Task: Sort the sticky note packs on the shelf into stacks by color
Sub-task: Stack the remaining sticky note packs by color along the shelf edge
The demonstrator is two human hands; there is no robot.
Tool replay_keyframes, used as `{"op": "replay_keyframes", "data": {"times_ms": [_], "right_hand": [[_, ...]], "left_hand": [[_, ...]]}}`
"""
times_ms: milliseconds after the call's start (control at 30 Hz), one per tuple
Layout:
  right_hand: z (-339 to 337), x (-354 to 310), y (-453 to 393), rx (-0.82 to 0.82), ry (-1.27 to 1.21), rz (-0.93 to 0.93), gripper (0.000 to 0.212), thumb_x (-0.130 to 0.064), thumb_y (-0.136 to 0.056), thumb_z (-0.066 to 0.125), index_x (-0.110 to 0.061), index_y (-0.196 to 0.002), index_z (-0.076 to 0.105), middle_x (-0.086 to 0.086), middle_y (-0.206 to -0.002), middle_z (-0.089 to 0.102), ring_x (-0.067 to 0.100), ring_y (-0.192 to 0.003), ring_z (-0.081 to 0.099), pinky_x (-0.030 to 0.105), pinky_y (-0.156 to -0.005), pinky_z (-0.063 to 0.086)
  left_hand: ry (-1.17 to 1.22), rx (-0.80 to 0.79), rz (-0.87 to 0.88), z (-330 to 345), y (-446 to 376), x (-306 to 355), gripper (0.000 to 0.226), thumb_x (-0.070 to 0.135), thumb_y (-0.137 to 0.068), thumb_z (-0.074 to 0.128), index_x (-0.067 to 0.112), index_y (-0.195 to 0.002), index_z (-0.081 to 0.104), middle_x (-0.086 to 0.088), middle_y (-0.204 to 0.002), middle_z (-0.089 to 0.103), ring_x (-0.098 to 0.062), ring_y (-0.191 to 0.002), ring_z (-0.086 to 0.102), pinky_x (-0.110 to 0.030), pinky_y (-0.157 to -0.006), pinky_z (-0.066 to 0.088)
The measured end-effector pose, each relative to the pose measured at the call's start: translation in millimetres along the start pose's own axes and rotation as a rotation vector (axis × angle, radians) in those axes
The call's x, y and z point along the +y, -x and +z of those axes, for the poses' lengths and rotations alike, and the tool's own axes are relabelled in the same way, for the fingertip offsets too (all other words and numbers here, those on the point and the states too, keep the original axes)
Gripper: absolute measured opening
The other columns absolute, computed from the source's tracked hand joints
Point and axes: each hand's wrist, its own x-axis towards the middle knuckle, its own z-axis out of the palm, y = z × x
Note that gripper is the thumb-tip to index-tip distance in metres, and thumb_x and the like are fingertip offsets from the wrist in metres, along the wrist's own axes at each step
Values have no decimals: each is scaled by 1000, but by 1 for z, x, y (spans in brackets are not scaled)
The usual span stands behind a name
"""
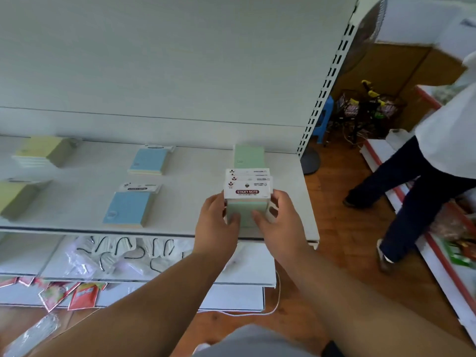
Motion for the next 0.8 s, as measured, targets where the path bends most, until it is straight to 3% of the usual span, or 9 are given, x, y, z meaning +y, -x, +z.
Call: {"op": "replay_keyframes", "data": {"times_ms": [133, 267, 400, 500, 567, 667, 800], "right_hand": [[12, 5, 12, 5, 44, -20, 45, -17, -97, 54, -29, -138, 42, -17, -127, 57, 1, -113, 54, -4, -80, 36], [22, 0, 20, 97, 123, -20, 43, -24, -101, 45, -26, -143, 40, -11, -132, 57, 9, -117, 55, 9, -90, 38], [26, 2, 19, 147, 166, -7, 36, -25, -101, 46, -27, -136, 47, -9, -128, 60, 9, -111, 56, 13, -88, 39], [23, 2, 13, 197, 252, -20, 32, -26, -100, 47, -21, -131, 53, -1, -117, 63, 15, -104, 59, 22, -85, 46], [18, 2, 7, 153, 377, -17, 31, -32, -100, 44, -16, -121, 60, 4, -104, 64, 18, -92, 60, 29, -77, 49], [11, 0, -7, 57, 523, 32, 42, -37, -100, 38, -7, -90, 65, 9, -83, 63, 24, -75, 58, 33, -64, 45], [10, -3, -19, -13, 562, 116, 46, -35, -101, 38, -3, -81, 64, 7, -72, 56, 24, -70, 54, 30, -64, 39]], "left_hand": [[-42, -84, 84, -1, -2, -11, 47, 10, -94, 51, 27, -138, 49, 12, -131, 49, -7, -110, 54, -18, -88, 40], [-17, -90, 140, -6, -7, -17, 48, 10, -94, 49, 27, -140, 48, 11, -130, 50, -6, -110, 54, -17, -90, 40], [-50, -151, 164, -10, -13, -19, 47, 9, -95, 48, 22, -140, 47, 8, -130, 49, -5, -103, 52, -15, -88, 38], [-88, -168, 110, -16, -14, -11, 29, 14, -95, 51, 15, -124, 58, 4, -118, 51, -12, -95, 56, -16, -81, 38], [-205, -229, 25, -22, -20, -4, 14, 23, -95, 53, 14, -99, 63, 1, -97, 57, -18, -83, 57, -21, -68, 38], [-402, -386, -86, -28, -37, 9, 27, 31, -93, 52, 10, -80, 61, -8, -80, 62, -28, -78, 59, -27, -62, 41], [-502, -444, -99, -22, -52, 13, 29, 30, -91, 49, 10, -71, 54, -5, -73, 54, -26, -74, 53, -28, -61, 36]]}}
